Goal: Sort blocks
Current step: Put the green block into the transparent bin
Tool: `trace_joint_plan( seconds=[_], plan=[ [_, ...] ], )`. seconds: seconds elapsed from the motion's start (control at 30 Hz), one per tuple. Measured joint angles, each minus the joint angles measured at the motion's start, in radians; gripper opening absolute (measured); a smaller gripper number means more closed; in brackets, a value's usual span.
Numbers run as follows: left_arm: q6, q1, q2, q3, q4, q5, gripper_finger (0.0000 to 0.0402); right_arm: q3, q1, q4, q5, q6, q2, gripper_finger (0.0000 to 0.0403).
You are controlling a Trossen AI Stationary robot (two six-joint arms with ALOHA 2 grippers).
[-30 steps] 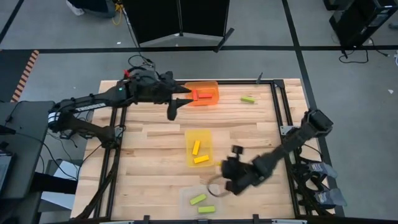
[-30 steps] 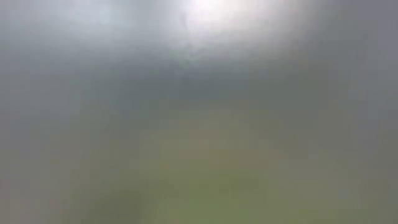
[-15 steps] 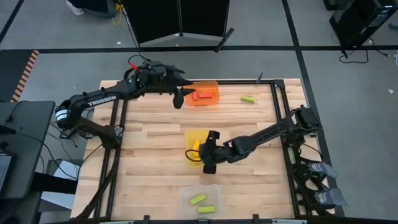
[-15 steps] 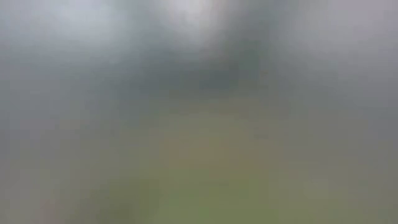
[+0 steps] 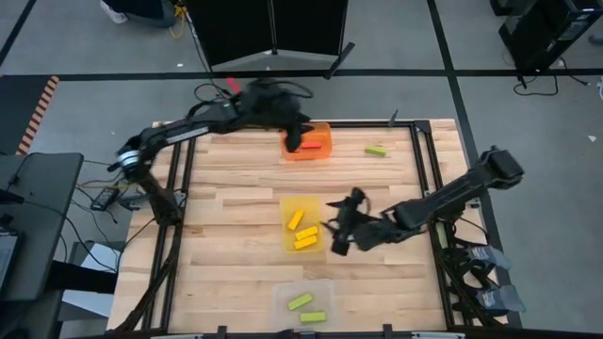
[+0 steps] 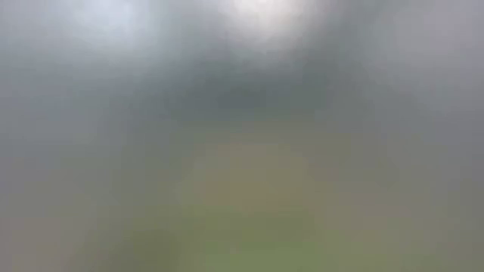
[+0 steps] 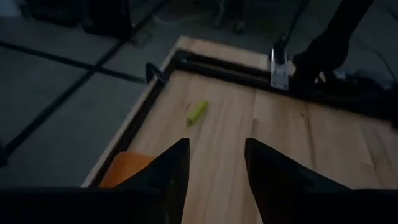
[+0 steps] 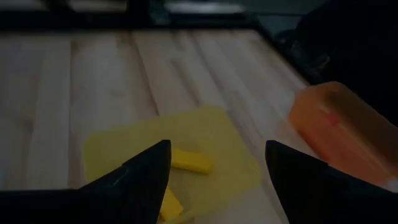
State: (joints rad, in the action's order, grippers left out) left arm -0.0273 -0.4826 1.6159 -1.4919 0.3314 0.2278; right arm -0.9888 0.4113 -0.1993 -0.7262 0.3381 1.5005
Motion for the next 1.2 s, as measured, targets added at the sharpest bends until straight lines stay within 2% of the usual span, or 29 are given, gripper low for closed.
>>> trace_joint_plan(
  seconds=[0.2, 0.37, 0.7, 1.0, 1.2],
  plan=[
    [-0.061, 0.001, 0.292, -0.299, 0.102, 0.007, 0.0161, 0.133, 0.1, 0.033, -0.112, 0.106, -0.174, 0.0265],
    [-0.073, 0.006, 0.504, -0.493, 0.143, 0.071, 0.0161, 0.188, 0.188, 0.026, -0.193, 0.149, -0.251, 0.0261],
    [-0.067, 0.061, 0.815, -0.844, 0.298, 0.058, 0.018, 0.251, 0.288, -0.221, -0.327, 0.393, -0.353, 0.0251],
    [-0.036, 0.07, 0.861, -0.853, 0.232, 0.022, 0.0211, 0.256, 0.292, -0.366, -0.38, 0.522, -0.384, 0.0244],
    [-0.029, 0.059, 0.791, -0.853, 0.234, 0.111, 0.0208, 0.256, 0.224, -0.465, -0.391, 0.602, -0.398, 0.0236]
  ],
)
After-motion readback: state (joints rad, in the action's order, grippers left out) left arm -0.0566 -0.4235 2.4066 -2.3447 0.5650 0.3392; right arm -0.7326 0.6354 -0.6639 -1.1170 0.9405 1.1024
